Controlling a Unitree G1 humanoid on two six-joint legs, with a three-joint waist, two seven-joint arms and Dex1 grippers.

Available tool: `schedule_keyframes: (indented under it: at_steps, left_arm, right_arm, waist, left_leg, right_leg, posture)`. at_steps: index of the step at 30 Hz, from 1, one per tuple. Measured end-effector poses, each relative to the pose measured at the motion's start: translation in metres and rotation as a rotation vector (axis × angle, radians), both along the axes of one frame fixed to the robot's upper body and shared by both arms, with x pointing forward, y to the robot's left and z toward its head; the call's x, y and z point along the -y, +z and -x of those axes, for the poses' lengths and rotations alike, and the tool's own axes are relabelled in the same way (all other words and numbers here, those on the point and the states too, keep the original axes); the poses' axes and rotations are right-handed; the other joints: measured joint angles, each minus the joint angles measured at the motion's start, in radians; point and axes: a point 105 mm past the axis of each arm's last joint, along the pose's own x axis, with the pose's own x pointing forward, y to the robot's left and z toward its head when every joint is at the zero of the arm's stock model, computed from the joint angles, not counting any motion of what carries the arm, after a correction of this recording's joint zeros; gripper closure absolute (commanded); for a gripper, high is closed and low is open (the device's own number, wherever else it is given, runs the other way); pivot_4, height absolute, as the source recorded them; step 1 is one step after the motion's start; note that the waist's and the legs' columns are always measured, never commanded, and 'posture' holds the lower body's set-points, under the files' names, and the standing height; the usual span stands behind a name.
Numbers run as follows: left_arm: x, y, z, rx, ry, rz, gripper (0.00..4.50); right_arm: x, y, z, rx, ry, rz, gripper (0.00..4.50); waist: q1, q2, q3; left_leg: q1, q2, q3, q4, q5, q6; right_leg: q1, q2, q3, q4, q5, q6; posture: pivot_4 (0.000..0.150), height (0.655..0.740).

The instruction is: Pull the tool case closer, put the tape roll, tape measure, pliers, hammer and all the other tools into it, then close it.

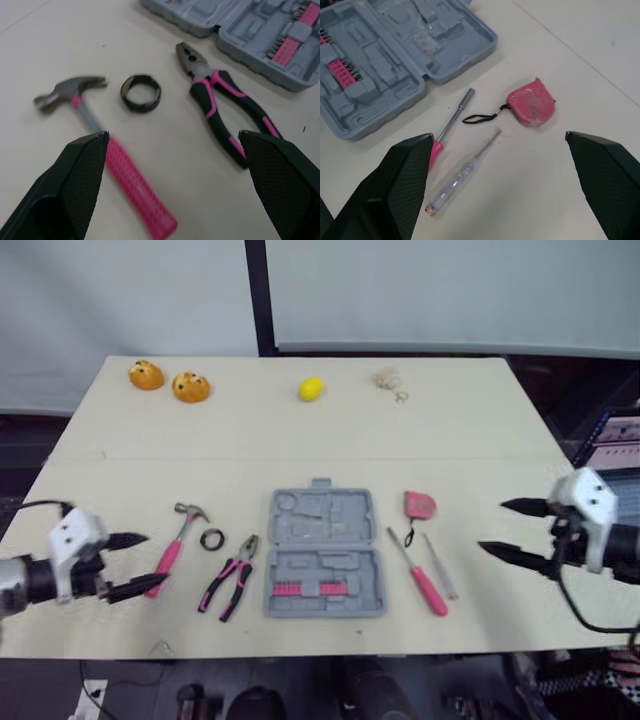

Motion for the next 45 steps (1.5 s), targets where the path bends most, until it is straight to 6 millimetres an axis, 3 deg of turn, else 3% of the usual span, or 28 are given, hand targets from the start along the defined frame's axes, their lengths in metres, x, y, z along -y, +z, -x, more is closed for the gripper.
schedule_keyframes:
  at_steps: [5, 6, 9, 10, 11, 18, 24, 27, 29, 32, 45]
  left_arm:
    - [0.042, -0.006, -0.024, -0.029, -0.234, -0.027, 0.05]
    - [0.047, -0.009, -0.026, -0.034, -0.260, -0.032, 0.01]
    - [0.063, -0.021, -0.033, -0.053, -0.351, -0.025, 0.87]
    - [0.065, -0.024, -0.034, -0.061, -0.364, -0.028, 1.39]
    - [0.068, -0.027, -0.039, -0.063, -0.376, -0.034, 1.41]
    - [0.079, -0.050, -0.057, -0.066, -0.412, -0.099, 1.41]
    - [0.082, -0.058, -0.065, -0.052, -0.408, -0.116, 1.41]
    - [0.082, -0.062, -0.066, -0.048, -0.409, -0.119, 2.27]
    - [0.084, -0.062, -0.066, -0.039, -0.419, -0.117, 3.17]
    - [0.084, -0.064, -0.066, -0.040, -0.420, -0.118, 4.44]
    - [0.100, -0.071, -0.071, -0.034, -0.427, -0.119, 4.44]
  right_arm:
    - [-0.037, -0.013, -0.010, -0.045, 0.099, -0.020, 0.00]
    - [-0.042, -0.015, -0.010, -0.051, 0.112, -0.021, 0.27]
    - [-0.054, -0.026, -0.013, -0.084, 0.149, -0.015, 1.34]
    - [-0.055, -0.029, -0.014, -0.093, 0.153, -0.012, 1.93]
    - [-0.057, -0.034, -0.016, -0.100, 0.155, -0.005, 2.33]
    - [-0.067, -0.068, -0.032, -0.150, 0.152, 0.055, 2.33]
    - [-0.070, -0.079, -0.043, -0.146, 0.154, 0.103, 2.33]
    - [-0.073, -0.083, -0.048, -0.146, 0.150, 0.096, 2.64]
    - [-0.075, -0.083, -0.051, -0.141, 0.150, 0.091, 3.23]
    - [-0.082, -0.084, -0.054, -0.135, 0.158, 0.075, 4.46]
    - [-0.101, -0.095, -0.066, -0.145, 0.158, 0.065, 4.46]
  waist:
    - [-0.004, 0.002, 0.000]
    - [-0.005, 0.002, 0.000]
    - [-0.003, 0.002, 0.000]
    - [-0.003, 0.002, 0.000]
    - [-0.002, 0.002, 0.000]
    - [-0.001, 0.001, 0.000]
    - [-0.001, 0.001, 0.000]
    - [-0.001, 0.001, 0.000]
    - [-0.001, 0.001, 0.000]
    - [0.000, 0.001, 0.000]
    - [0.000, 0.001, 0.000]
  left_leg:
    - [-0.001, -0.001, 0.005, 0.002, 0.000, 0.000]
    - [-0.001, -0.001, 0.005, 0.003, 0.000, 0.000]
    - [-0.002, 0.000, 0.006, 0.007, 0.000, -0.001]
    - [-0.002, 0.000, 0.006, 0.008, 0.000, -0.001]
    - [-0.002, 0.000, 0.006, 0.010, 0.000, -0.001]
    - [-0.002, 0.000, 0.003, 0.013, 0.001, 0.000]
    - [-0.002, 0.001, 0.004, 0.013, 0.001, 0.000]
    - [-0.002, 0.001, 0.004, 0.013, 0.001, 0.000]
    - [-0.002, 0.002, 0.003, 0.013, 0.001, 0.000]
    - [-0.002, 0.002, 0.003, 0.013, 0.001, 0.000]
    - [-0.002, 0.001, 0.004, 0.014, 0.001, 0.000]
  right_leg:
    - [-0.003, 0.004, 0.003, 0.003, -0.001, 0.000]
    - [-0.003, 0.004, 0.003, 0.003, -0.001, 0.000]
    - [-0.004, 0.005, 0.002, 0.006, -0.001, -0.001]
    - [-0.004, 0.005, 0.002, 0.007, -0.001, -0.001]
    - [-0.003, 0.004, 0.002, 0.008, -0.001, 0.000]
    - [-0.004, 0.004, 0.003, 0.013, -0.001, 0.000]
    - [-0.005, 0.004, 0.003, 0.013, -0.002, 0.000]
    - [-0.005, 0.003, 0.003, 0.014, -0.002, 0.000]
    - [-0.005, 0.003, 0.003, 0.014, -0.002, 0.000]
    - [-0.005, 0.003, 0.003, 0.014, -0.002, 0.000]
    - [-0.005, 0.003, 0.003, 0.015, -0.002, 0.000]
  posture:
    - [0.150, 0.7400]
    - [0.150, 0.7400]
    - [0.150, 0.7400]
    - [0.150, 0.7400]
    - [0.150, 0.7400]
    - [0.150, 0.7400]
    - [0.150, 0.7400]
    - [0.150, 0.7400]
    - [0.150, 0.7400]
    - [0.150, 0.7400]
    - [0.150, 0.7400]
